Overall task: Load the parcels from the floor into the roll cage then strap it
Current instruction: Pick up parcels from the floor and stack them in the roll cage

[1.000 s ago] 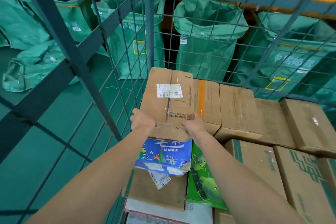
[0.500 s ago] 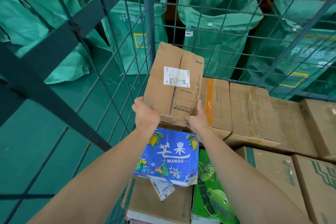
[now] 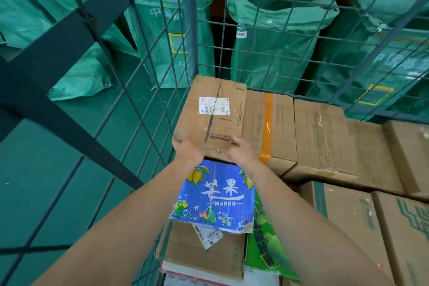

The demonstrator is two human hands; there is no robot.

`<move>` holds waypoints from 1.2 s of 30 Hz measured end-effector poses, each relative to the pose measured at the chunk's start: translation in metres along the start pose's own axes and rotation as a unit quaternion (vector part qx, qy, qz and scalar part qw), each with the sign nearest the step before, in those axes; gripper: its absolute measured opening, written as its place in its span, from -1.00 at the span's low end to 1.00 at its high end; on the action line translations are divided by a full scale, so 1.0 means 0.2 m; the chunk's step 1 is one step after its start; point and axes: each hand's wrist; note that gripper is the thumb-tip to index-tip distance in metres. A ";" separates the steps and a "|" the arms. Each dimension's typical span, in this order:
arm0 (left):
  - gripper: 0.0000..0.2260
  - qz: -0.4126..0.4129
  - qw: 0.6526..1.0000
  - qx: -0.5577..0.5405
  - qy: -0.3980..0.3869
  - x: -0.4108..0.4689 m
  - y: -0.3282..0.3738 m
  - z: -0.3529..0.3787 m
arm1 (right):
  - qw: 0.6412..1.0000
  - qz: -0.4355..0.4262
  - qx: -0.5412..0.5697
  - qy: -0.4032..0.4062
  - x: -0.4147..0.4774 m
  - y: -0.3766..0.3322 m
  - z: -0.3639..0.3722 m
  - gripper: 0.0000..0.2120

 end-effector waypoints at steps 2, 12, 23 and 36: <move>-0.53 0.031 0.999 -0.021 -0.022 -0.03 -0.01 0.01 | 1.000 -0.001 0.005 0.002 -0.06 -0.01 -0.01 -0.37; -0.75 0.116 0.991 -0.047 -0.050 -0.36 -0.11 0.07 | 0.997 0.012 0.058 0.051 -0.52 0.09 0.02 -0.40; -0.84 0.120 0.984 -0.129 0.020 -0.98 -0.38 0.19 | 0.998 -0.015 0.053 -0.015 -1.10 0.29 0.15 -0.45; -0.66 0.060 0.934 -0.283 0.209 -1.94 -1.10 0.66 | 0.975 -0.128 -0.112 -0.144 -1.73 0.75 0.42 -0.67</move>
Point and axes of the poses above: each hand's wrist, its own x-axis towards the middle knuckle, its own z-axis out of the palm, y = z × x, and after that the axes turned 13 degrees about -y, right-handed
